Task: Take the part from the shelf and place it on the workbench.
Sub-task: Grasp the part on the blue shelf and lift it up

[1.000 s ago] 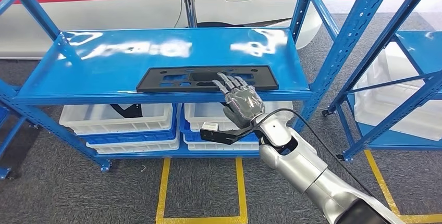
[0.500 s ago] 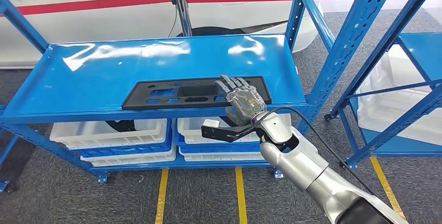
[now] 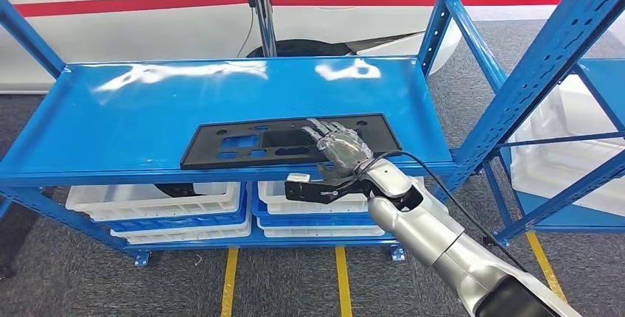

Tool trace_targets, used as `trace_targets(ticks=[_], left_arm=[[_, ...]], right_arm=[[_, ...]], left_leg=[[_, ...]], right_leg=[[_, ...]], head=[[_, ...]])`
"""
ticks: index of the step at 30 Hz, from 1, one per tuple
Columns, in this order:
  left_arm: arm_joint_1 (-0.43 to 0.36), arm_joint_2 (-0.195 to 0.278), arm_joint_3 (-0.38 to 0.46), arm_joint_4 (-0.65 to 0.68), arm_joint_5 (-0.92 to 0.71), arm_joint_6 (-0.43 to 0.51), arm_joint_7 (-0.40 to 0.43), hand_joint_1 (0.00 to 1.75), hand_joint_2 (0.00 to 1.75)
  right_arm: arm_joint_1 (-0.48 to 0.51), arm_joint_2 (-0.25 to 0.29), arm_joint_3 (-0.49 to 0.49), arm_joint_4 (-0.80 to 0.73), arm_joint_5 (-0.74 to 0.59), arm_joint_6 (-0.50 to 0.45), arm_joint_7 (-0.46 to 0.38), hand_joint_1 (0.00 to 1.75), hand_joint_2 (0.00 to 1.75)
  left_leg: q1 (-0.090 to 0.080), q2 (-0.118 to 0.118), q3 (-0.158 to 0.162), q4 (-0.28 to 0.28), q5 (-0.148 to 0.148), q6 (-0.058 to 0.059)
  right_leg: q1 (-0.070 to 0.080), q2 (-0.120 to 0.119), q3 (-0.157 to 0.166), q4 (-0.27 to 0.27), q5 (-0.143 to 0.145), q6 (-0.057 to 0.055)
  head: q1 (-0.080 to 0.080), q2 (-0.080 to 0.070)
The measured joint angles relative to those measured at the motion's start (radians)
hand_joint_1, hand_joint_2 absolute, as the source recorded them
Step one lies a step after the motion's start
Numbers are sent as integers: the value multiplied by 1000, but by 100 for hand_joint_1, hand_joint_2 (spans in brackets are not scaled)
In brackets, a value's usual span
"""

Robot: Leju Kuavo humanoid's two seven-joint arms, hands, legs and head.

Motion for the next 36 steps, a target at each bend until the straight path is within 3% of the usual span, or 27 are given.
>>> trace_targets(ticks=[2,6,12,13,16,17,21,26,36], left_arm=[[0,0,1,0,0,0,-1,0,0],[1,0,2,0,0,2,-1,0,0],[3,0,9,0,0,8,-3,0,0],[3,0,11,0,0,8,-4,0,0],[4,0,18,0,1,9,-8,0,0],[4,0,19,0,2,10,-9,0,0],[5,0,22,0,4,10,-15,0,0],[5,0,24,0,6,10,-19,0,0],[8,-1,25,0,11,10,-31,0,0]], right_arm=[[-6,2,7,9,-13,9,1,0,175],[-10,5,17,22,-24,19,2,0,175],[-16,5,27,37,-52,27,11,1,175],[-17,5,29,39,-55,27,13,27,175],[-20,5,35,46,-59,27,16,145,175],[-21,5,36,48,-59,26,18,156,175],[-25,6,39,54,-58,20,25,110,175],[-39,11,40,60,-59,15,26,157,175],[-48,11,41,60,-60,15,46,171,175]], left_leg=[[-2,0,-1,1,-2,3],[-4,0,0,1,-3,5],[0,1,6,-1,-2,4],[0,1,7,-1,-2,3],[2,1,9,-3,-1,2],[2,1,9,-4,-1,2],[3,1,10,-5,-1,2],[3,1,11,-7,-1,2],[3,1,12,-7,-1,2]], right_leg=[[-2,-1,1,-3,-2,5],[-5,-1,2,-4,-2,31],[-2,-1,6,-4,-2,31],[-1,-1,6,-4,-2,31],[0,-1,7,-4,-2,31],[1,-1,7,-4,-2,31],[1,-1,7,-4,-3,30],[1,-1,7,-4,-4,29],[2,-1,8,-4,-4,29]], head=[[0,0],[0,0],[0,0],[0,0],[0,0],[0,0],[0,0],[0,0],[0,0]])
